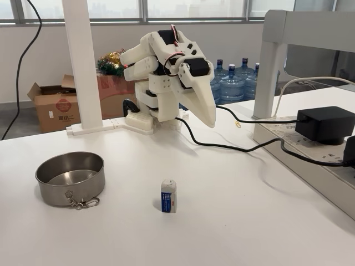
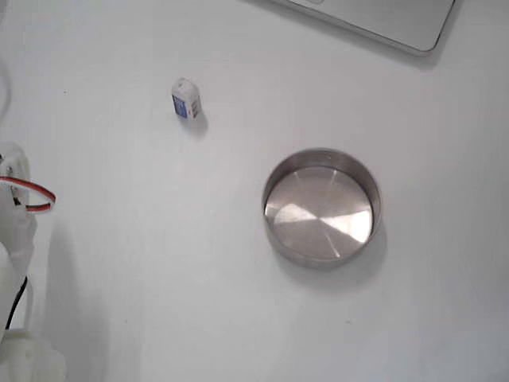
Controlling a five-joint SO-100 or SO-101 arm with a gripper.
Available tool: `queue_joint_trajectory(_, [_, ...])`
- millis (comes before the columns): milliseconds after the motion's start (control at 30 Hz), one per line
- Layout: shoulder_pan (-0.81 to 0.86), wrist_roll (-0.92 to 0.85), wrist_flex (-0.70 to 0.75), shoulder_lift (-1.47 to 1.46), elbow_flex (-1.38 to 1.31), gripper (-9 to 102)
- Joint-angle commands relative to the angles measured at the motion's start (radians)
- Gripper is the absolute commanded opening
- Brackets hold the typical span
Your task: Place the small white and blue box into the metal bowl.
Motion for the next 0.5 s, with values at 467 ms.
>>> queue_joint_trajectory(467, [0.209, 0.278, -0.144, 0.018, 0.054, -6])
